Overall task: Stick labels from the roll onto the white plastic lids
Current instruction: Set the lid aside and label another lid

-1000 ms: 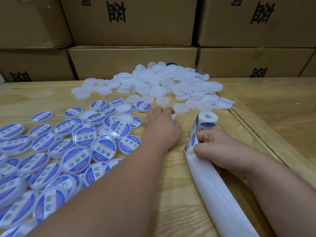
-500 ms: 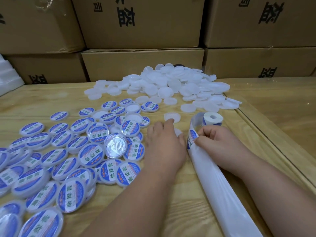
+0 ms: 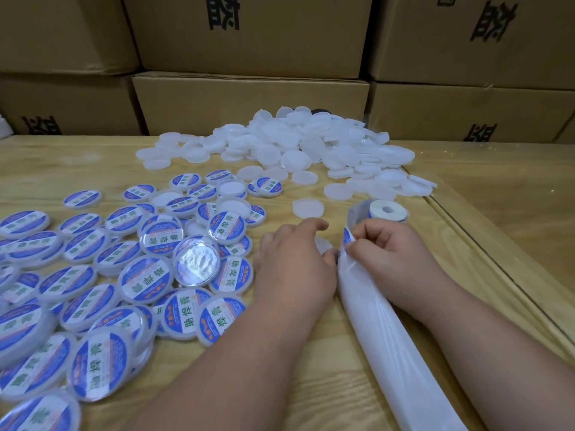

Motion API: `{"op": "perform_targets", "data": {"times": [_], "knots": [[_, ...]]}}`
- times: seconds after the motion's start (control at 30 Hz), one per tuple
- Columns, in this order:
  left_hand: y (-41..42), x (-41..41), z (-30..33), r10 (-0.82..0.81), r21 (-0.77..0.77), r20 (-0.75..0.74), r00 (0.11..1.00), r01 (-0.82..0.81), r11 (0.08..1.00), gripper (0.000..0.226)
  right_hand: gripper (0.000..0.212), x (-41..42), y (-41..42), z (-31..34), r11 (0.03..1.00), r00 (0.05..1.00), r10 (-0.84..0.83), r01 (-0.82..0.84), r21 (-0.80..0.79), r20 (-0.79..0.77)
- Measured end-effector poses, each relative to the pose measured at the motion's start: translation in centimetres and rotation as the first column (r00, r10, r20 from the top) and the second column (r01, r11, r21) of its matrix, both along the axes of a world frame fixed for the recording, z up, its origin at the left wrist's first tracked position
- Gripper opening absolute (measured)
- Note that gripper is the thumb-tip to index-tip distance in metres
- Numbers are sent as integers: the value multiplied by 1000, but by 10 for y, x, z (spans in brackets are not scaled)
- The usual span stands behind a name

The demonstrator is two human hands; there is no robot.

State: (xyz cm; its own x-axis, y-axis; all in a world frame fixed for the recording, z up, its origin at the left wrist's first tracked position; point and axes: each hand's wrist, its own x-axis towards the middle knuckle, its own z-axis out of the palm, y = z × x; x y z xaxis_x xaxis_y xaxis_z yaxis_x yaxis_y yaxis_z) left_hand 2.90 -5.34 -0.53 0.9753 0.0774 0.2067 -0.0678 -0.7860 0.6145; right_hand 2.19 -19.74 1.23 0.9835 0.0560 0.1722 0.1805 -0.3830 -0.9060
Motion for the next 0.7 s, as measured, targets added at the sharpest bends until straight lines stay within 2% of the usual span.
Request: {"op": "perform_targets", "data": {"times": [0.1,0.23,0.3,0.4,0.5,0.6,0.63,0.7], "knots": [[2,3,2,-13,-44,-10,1000,12,999,43,14,0,-1,-3,1000,1000,-13,13,-2,-7],[1,8,3,-89,-258,13,996,89,962,50,17,1,0,-3,1000,1000,-17,17,-6,1],[1,10,5,-111,-318,33,993,116,941,55,18,2,0,-2,1000,1000,-21,21,8,-2],[3,14,7,-130,-378,34,991,133,916,61,28,2,-1,0,1000,1000,-2,2,26,-8],[2,14,6,-171,-345,53,984,179,921,65,26,5,-3,-1,996,999,-15,18,82,-29],[-3,12,4,-118,-202,106,987,138,970,59,21,8,-2,-2,988,999,-25,31,152,-44],[-4,12,3,-119,-202,142,983,146,968,56,18,9,-1,-2,985,999,-28,35,167,-46],[-3,14,2,-177,-309,197,964,232,922,45,13,12,0,-4,985,998,-45,50,164,-37]]}}
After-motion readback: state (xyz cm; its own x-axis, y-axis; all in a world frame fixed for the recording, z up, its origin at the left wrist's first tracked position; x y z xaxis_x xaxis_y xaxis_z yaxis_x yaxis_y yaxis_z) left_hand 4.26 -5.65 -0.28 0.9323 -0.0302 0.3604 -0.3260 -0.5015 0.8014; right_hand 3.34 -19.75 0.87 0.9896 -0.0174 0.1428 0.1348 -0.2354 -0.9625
